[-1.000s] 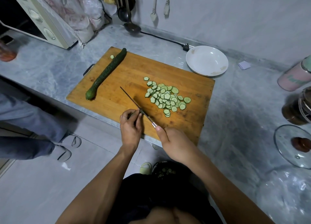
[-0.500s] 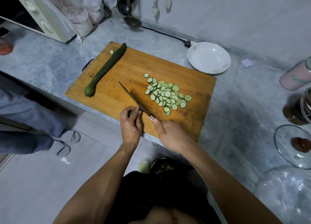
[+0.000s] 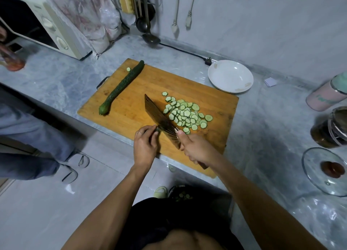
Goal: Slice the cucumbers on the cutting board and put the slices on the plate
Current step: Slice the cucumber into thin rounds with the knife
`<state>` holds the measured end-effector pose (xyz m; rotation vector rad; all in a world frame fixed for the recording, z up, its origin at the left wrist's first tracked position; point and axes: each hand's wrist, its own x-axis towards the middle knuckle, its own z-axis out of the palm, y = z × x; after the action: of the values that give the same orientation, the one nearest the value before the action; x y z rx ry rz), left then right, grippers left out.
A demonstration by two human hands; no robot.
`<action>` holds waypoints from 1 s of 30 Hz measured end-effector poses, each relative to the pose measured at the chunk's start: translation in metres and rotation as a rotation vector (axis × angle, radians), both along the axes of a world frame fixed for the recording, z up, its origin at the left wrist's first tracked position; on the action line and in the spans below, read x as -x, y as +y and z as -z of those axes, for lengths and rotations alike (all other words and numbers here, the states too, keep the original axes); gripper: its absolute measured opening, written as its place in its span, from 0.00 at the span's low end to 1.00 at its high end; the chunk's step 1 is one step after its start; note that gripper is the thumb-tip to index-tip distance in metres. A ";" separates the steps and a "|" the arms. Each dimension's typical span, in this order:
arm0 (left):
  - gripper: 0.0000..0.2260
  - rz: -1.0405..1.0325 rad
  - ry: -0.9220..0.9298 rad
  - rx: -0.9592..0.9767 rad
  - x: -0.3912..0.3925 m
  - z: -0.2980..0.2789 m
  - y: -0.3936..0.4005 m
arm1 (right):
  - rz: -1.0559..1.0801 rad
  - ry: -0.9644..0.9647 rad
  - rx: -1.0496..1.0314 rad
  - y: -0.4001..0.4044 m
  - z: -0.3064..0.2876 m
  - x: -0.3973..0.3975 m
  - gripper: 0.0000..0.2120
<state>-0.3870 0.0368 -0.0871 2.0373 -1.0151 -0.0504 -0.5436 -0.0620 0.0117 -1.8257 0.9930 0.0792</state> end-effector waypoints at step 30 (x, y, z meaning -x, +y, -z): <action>0.18 0.498 -0.005 -0.493 -0.056 -0.095 -0.062 | -0.397 0.149 0.833 -0.011 -0.011 0.024 0.23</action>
<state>-0.3311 -0.0254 0.0077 2.1503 -1.6130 -0.6090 -0.5680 -0.0733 0.0230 -2.8044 0.7992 0.0448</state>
